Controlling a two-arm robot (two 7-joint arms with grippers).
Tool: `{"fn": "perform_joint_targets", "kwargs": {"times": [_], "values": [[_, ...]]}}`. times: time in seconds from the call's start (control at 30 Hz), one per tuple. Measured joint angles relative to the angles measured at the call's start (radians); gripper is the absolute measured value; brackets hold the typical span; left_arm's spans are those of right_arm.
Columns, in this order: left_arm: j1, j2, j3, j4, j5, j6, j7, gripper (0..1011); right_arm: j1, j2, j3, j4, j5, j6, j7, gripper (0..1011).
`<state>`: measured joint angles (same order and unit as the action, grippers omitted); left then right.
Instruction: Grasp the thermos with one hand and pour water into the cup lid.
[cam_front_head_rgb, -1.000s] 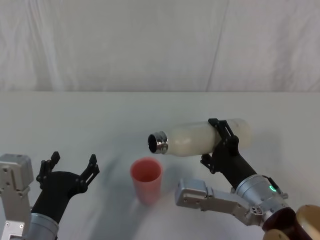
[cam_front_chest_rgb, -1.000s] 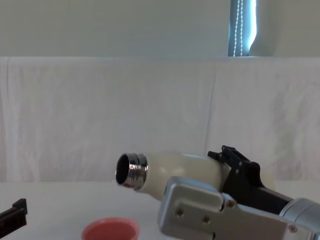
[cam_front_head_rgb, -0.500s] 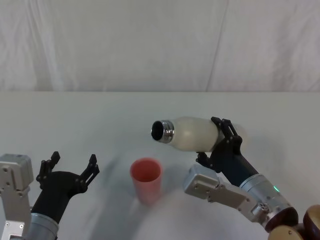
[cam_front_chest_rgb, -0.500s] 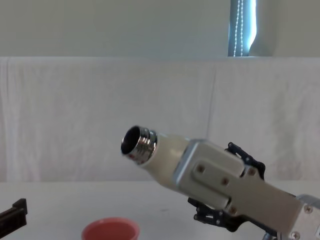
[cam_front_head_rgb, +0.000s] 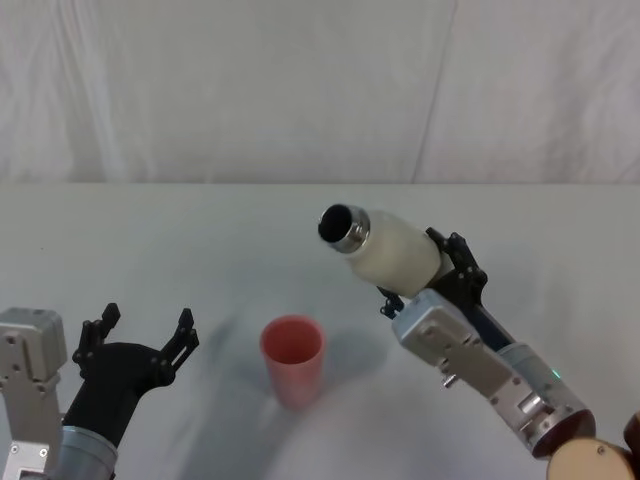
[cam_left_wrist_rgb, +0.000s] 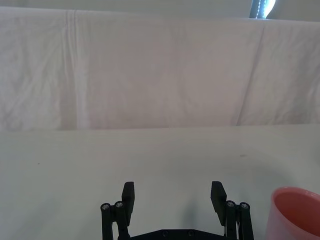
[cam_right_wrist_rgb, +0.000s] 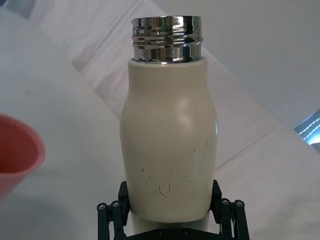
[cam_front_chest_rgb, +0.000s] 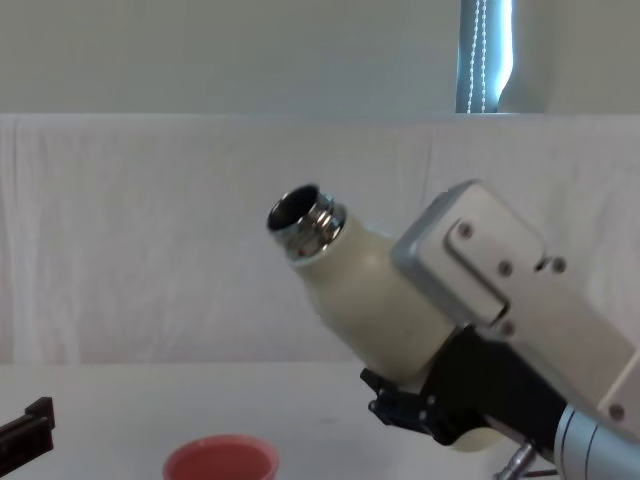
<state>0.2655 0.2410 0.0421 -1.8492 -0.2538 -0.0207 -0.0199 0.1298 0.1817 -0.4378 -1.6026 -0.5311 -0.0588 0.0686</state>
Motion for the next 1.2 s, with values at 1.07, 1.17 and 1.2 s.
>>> {"fn": "perform_joint_targets", "kwargs": {"times": [1.07,1.17,1.2], "values": [[0.0,0.0,0.0,0.0,0.0,0.0,0.0,1001,-0.005,-0.085,0.128,0.024,0.584,0.094,0.212,950],[0.0,0.0,0.0,0.0,0.0,0.0,0.0,1001,-0.002,-0.082,0.124,0.028,0.599,0.102,0.212,950],[0.0,0.0,0.0,0.0,0.0,0.0,0.0,1001,-0.001,-0.08,0.123,0.029,0.602,0.104,0.212,950]]}}
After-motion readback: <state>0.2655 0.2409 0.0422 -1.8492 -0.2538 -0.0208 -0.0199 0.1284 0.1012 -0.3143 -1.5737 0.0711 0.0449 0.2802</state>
